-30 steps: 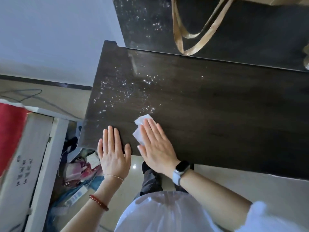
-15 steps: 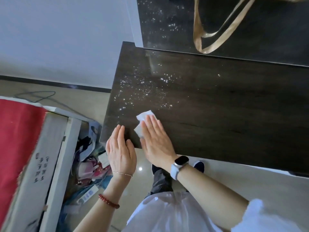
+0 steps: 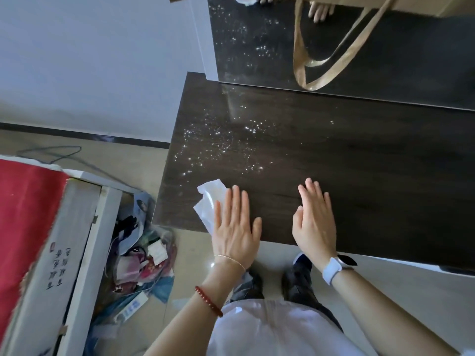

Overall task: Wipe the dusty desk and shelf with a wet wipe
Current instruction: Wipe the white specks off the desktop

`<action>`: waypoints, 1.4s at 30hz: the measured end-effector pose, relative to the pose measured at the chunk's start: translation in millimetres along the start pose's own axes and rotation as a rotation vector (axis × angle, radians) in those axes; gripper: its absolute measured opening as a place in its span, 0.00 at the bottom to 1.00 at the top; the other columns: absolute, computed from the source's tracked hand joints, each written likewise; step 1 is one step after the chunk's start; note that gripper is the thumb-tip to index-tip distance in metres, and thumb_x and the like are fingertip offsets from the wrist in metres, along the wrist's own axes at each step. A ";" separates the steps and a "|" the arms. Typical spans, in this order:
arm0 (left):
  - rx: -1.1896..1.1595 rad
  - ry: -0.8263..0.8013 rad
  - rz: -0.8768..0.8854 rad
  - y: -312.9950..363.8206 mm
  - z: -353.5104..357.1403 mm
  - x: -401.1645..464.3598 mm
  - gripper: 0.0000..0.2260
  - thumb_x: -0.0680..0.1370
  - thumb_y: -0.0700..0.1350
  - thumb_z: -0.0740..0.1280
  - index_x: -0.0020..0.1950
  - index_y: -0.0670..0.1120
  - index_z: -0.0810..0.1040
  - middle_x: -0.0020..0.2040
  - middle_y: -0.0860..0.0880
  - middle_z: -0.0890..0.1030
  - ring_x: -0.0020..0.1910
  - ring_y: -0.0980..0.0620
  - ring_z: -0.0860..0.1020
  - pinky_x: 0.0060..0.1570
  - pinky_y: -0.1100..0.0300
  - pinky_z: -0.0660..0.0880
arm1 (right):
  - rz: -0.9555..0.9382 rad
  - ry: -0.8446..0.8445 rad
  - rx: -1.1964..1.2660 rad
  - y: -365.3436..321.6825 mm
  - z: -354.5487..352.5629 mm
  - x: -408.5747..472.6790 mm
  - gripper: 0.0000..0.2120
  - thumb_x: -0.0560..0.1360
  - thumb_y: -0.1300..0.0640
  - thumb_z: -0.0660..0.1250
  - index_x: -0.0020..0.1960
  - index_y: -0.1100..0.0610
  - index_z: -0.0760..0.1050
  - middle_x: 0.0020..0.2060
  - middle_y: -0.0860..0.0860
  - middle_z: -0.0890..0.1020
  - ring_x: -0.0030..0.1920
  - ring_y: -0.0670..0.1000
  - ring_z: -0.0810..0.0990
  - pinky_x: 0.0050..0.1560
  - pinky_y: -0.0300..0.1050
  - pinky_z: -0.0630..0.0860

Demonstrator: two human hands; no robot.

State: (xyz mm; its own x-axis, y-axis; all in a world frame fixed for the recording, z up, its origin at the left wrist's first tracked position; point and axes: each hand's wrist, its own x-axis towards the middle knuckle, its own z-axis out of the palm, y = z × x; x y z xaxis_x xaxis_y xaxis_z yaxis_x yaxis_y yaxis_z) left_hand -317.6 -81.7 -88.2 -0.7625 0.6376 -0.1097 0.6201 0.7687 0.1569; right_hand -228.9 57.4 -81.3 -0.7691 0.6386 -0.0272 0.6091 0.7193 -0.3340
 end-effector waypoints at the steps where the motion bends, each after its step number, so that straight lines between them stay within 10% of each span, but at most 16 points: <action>1: 0.010 0.008 -0.041 -13.6 -0.6 -1.8 0.27 0.77 0.54 0.51 0.71 0.41 0.60 0.72 0.40 0.62 0.72 0.45 0.53 0.70 0.48 0.40 | 0.011 0.003 -0.004 -0.7 0.1 0.9 0.23 0.75 0.58 0.45 0.66 0.63 0.66 0.69 0.60 0.67 0.71 0.57 0.61 0.71 0.53 0.55; 12: -0.192 0.053 -0.269 -81.7 -20.4 11.6 0.32 0.76 0.57 0.43 0.73 0.37 0.45 0.75 0.38 0.49 0.74 0.46 0.43 0.73 0.50 0.42 | -0.006 0.040 -0.015 -2.3 3.1 2.5 0.23 0.75 0.58 0.46 0.66 0.63 0.66 0.69 0.60 0.68 0.71 0.56 0.61 0.71 0.54 0.56; 22: -0.144 -0.086 0.403 -66.7 -22.1 20.6 0.22 0.79 0.45 0.48 0.73 0.43 0.52 0.72 0.45 0.62 0.73 0.45 0.54 0.71 0.51 0.49 | 0.068 0.008 -0.128 -3.8 2.3 2.4 0.24 0.76 0.55 0.47 0.70 0.59 0.61 0.71 0.58 0.65 0.72 0.55 0.59 0.71 0.55 0.52; 36: -0.105 -0.044 -0.214 -90.9 -38.7 112.1 0.24 0.80 0.51 0.47 0.75 0.45 0.47 0.76 0.42 0.46 0.74 0.43 0.43 0.73 0.48 0.43 | 0.111 -0.021 -0.146 -5.3 1.9 5.2 0.25 0.76 0.52 0.47 0.71 0.58 0.60 0.72 0.57 0.64 0.72 0.56 0.59 0.71 0.56 0.52; 42: -0.069 -0.180 0.263 -37.5 -23.7 44.0 0.28 0.78 0.58 0.39 0.74 0.48 0.51 0.76 0.45 0.51 0.73 0.47 0.42 0.72 0.51 0.43 | 0.105 0.046 -0.024 -2.4 0.9 5.6 0.23 0.76 0.54 0.48 0.68 0.59 0.65 0.70 0.56 0.66 0.72 0.53 0.58 0.72 0.56 0.52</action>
State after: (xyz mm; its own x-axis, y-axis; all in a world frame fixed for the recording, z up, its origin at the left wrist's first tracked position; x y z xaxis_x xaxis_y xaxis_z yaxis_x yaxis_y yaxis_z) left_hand -378.8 -83.7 -75.6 -0.5293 0.8174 -0.2271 0.7730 0.5750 0.2681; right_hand -234.8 59.0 -81.4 -0.6914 0.7223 -0.0172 0.6908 0.6539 -0.3087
